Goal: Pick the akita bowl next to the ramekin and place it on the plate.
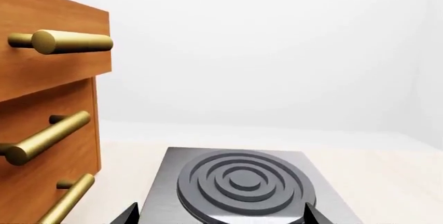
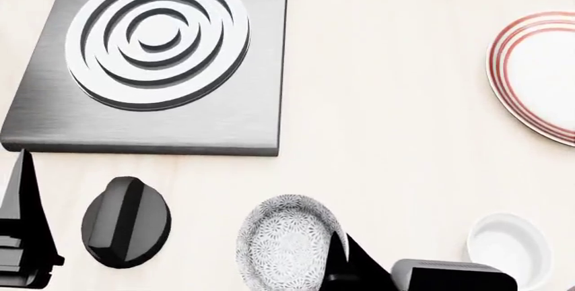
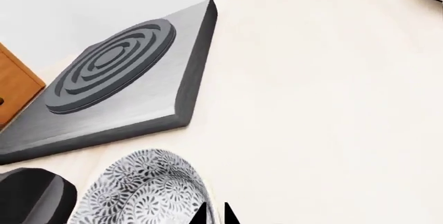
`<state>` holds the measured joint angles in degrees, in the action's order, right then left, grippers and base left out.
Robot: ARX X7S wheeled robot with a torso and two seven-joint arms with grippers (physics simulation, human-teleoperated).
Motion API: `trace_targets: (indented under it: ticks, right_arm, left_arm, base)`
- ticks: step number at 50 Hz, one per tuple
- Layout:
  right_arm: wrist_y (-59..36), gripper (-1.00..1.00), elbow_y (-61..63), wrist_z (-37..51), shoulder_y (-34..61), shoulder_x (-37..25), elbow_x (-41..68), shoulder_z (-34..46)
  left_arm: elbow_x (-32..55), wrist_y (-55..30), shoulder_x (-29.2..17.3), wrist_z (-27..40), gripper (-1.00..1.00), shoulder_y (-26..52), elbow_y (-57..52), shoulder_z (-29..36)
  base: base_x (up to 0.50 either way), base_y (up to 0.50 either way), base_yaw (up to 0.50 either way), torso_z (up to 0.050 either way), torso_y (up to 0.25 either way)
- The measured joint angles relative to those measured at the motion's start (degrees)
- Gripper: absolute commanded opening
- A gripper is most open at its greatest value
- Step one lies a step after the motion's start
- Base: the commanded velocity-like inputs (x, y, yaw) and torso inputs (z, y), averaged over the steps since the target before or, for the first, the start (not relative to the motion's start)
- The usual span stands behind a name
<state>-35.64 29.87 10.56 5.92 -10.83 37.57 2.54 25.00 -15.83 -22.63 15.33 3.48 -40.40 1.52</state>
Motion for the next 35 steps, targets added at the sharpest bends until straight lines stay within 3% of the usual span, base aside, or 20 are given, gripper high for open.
trace_targets:
  ticks: [21,35]
  right_arm:
    - [-1.96,-1.00,2.65,1.90,1.22,-0.10,8.17,-3.76]
    - [-5.33,-1.00,2.18,5.67,4.38,0.18,19.85,-8.09]
  left_arm:
    - [0.71,-0.88,-0.39,0.57,1.00,0.81,-0.24,0.35]
    - [1.27,-0.86,-0.65,0.80,1.00,0.86,-0.77,0.31]
  base:
    - [0.00,0.00,0.00,0.000,0.000]
    - [0.00,0.00,0.00,0.000,0.000]
